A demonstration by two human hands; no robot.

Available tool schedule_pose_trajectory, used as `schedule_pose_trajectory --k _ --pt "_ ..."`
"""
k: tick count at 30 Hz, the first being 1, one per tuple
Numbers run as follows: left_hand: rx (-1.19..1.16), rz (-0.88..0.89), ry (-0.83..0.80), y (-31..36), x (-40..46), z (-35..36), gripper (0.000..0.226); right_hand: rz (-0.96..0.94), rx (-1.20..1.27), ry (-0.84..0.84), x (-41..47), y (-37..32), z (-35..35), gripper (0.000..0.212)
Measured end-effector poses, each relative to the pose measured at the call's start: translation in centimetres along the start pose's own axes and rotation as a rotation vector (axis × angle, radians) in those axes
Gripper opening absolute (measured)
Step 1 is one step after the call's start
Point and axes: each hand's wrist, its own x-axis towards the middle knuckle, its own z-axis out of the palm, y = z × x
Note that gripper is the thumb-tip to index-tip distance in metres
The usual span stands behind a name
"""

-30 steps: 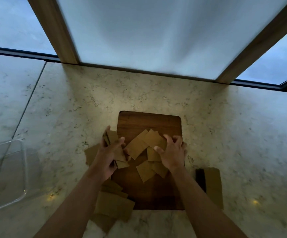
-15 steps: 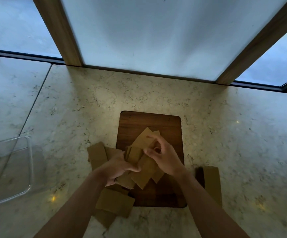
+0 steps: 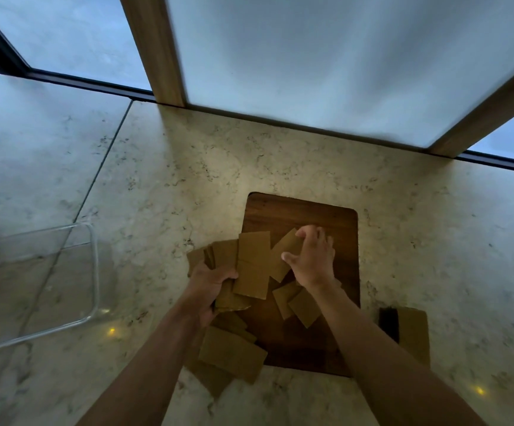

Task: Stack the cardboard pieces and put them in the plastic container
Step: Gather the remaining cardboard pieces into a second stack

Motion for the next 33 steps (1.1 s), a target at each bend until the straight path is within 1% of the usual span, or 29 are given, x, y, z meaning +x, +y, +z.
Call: schedule_pose_trajectory --k 1,4,5,6,8,10,12,15,17,18,20,22,23,24,25,26,28,29,30,31,33 --pt "0.014 0.013 0.015 0.0 0.1 -0.1 0.033 -0.009 0.023 0.008 -0.1 0.1 0.2 0.062" --pt "0.017 0.030 0.071 0.0 0.0 -0.5 0.031 0.047 -0.067 -0.058 0.0 0.1 0.5 0.091" --pt "0.004 0.020 0.082 -0.1 0.0 -0.7 0.032 0.066 -0.103 -0.083 0.1 0.1 0.6 0.095" --pt "-0.020 0.009 0.098 -0.2 0.0 -0.9 0.033 0.069 -0.116 -0.101 0.3 0.1 0.5 0.094" --pt "-0.059 -0.002 0.126 -0.5 0.1 -1.4 0.029 0.057 -0.060 -0.094 0.6 0.1 0.4 0.079" --pt "-0.088 -0.012 0.135 -0.7 0.0 -1.7 0.028 0.028 0.065 -0.048 0.5 0.2 0.2 0.063" --pt "-0.099 -0.004 0.154 -0.6 -0.1 -1.7 0.029 -0.001 0.298 -0.028 0.4 0.4 -0.6 0.051" --pt "-0.062 0.019 0.202 -0.4 -0.2 -1.5 0.027 0.041 0.701 -0.027 -0.2 0.5 -2.9 0.045" --pt "-0.021 0.028 0.168 -0.3 -0.3 -1.2 0.022 0.033 0.893 -0.079 -1.1 0.4 -4.0 0.044" --pt "0.001 0.028 0.130 -0.4 -0.4 -0.9 0.022 0.005 0.935 -0.137 -1.8 0.1 -4.2 0.044" --pt "0.012 0.022 0.056 -0.6 -0.5 -0.3 0.023 -0.025 0.936 -0.233 -2.9 -0.6 -3.8 0.050" --pt "-0.016 0.020 0.005 -0.7 -0.6 0.4 0.032 0.036 0.947 -0.214 -3.7 -1.4 -3.0 0.064" --pt "-0.042 0.026 -0.021 -0.7 -0.7 1.0 0.036 0.093 0.960 -0.156 -4.1 -1.7 -2.8 0.069" --pt "-0.060 0.038 -0.032 -0.8 -0.7 1.3 0.034 0.147 0.970 -0.086 -4.5 -1.9 -2.5 0.071" --pt "-0.079 0.046 -0.035 -0.9 -0.7 1.6 0.030 0.194 0.973 -0.007 -4.8 -2.2 -2.1 0.067" --pt "-0.105 0.049 -0.037 -1.0 -0.7 1.9 0.031 0.240 0.952 0.076 -5.2 -2.3 -1.8 0.061" --pt "-0.160 0.037 -0.042 -1.4 -0.8 2.3 0.043 0.357 0.829 0.212 -6.1 -2.8 -1.2 0.047" --pt "-0.190 0.025 -0.039 -1.7 -0.7 2.4 0.046 0.400 0.755 0.241 -6.6 -2.9 -0.7 0.045" --pt "-0.224 0.010 -0.023 -2.1 -0.5 2.4 0.045 0.408 0.671 0.222 -7.2 -3.2 -0.2 0.044" --pt "-0.263 -0.014 -0.012 -2.2 -0.5 2.4 0.042 0.381 0.593 0.159 -7.9 -3.5 0.5 0.043" --pt "-0.319 -0.077 -0.052 -2.2 -0.5 2.7 0.034 0.281 0.552 -0.028 -9.3 -3.6 1.8 0.041"
